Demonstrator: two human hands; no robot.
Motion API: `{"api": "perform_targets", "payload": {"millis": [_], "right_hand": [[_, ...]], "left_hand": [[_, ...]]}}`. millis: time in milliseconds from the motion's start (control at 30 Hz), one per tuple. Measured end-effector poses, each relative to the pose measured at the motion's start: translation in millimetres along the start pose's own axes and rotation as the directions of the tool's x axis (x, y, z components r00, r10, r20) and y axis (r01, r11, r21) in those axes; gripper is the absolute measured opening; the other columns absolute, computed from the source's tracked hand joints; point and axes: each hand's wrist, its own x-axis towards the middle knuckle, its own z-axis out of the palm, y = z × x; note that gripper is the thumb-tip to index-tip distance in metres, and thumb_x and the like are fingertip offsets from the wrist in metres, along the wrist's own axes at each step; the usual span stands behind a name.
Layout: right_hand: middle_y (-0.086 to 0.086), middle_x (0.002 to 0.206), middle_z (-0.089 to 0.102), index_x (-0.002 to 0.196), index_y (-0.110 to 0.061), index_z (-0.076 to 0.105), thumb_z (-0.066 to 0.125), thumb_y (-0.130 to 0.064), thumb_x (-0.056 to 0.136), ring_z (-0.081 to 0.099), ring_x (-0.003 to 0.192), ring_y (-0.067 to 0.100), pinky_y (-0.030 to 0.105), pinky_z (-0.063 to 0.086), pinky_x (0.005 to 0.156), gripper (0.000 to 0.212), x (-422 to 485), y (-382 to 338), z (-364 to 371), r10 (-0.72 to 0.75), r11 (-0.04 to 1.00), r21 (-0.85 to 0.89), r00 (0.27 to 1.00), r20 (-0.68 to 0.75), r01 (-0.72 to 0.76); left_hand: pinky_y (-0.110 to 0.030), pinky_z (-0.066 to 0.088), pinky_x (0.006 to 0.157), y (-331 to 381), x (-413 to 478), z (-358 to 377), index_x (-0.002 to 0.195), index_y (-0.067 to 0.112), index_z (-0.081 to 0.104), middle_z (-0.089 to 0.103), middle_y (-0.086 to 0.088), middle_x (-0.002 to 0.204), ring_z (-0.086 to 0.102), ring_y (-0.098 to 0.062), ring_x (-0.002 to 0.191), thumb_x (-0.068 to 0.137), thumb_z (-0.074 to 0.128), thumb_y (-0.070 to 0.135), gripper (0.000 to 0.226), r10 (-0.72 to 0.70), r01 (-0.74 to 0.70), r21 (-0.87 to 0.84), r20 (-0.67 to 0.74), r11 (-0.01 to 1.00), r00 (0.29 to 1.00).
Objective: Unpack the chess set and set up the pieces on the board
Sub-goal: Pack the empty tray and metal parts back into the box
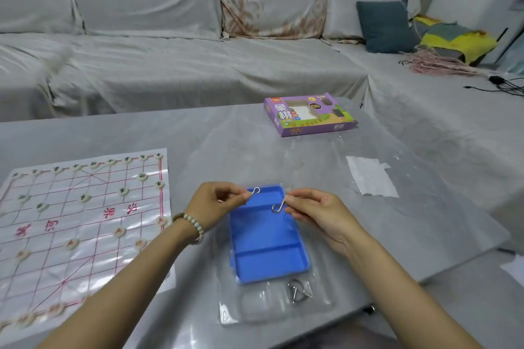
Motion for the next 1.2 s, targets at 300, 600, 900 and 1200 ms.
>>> {"api": "perform_targets", "payload": {"millis": [300,600,900,1200], "right_hand": [[0.002,0.068,0.069,0.077,-0.009,0.065,0.079,-0.015,0.074,0.058,0.044,0.01,0.021,0.043,0.044,0.015,-72,57,41,-0.012,0.83,-0.551,0.991,0.135,0.085],[-0.011,0.078,0.07,0.076,-0.019,0.072,0.073,-0.023,0.08,0.055,0.05,-0.006,0.018,0.042,0.063,0.006,-70,49,8,-0.267,0.707,-0.669,0.963,0.047,0.229],[-0.012,0.083,0.067,0.081,-0.027,0.069,0.069,-0.023,0.084,0.049,0.047,-0.001,0.017,0.042,0.061,0.005,-56,46,-29,-0.364,0.73,-0.641,0.929,-0.069,0.238],[-0.002,0.089,0.061,0.093,-0.008,0.065,0.069,-0.034,0.084,0.054,0.081,0.012,0.022,0.041,0.069,0.028,-37,59,-36,0.014,0.795,-0.605,0.998,-0.058,-0.046]], "left_hand": [[-0.006,0.042,0.057,-15,-100,-3,0.071,0.023,0.072,0.069,0.002,0.066,0.054,0.003,0.055,0.076,0.073,0.02,0.007,-0.032,0.03,-0.014,-0.157,0.999,0.987],[-0.008,0.041,0.058,-17,-117,11,0.073,0.02,0.072,0.068,0.008,0.069,0.053,0.003,0.058,0.078,0.073,0.021,0.005,0.028,-0.025,0.079,-0.039,0.997,0.999],[-0.026,0.04,0.084,-25,-117,29,0.092,0.03,0.069,0.051,0.008,0.095,0.043,-0.012,0.095,0.072,0.072,0.045,0.025,0.115,-0.12,0.546,0.044,0.829,0.992],[-0.037,0.012,0.116,-35,-102,51,0.148,0.007,0.004,0.007,-0.008,0.156,0.008,-0.024,0.144,0.089,0.05,0.047,0.084,-0.288,0.314,0.251,-0.133,0.916,0.948]]}}
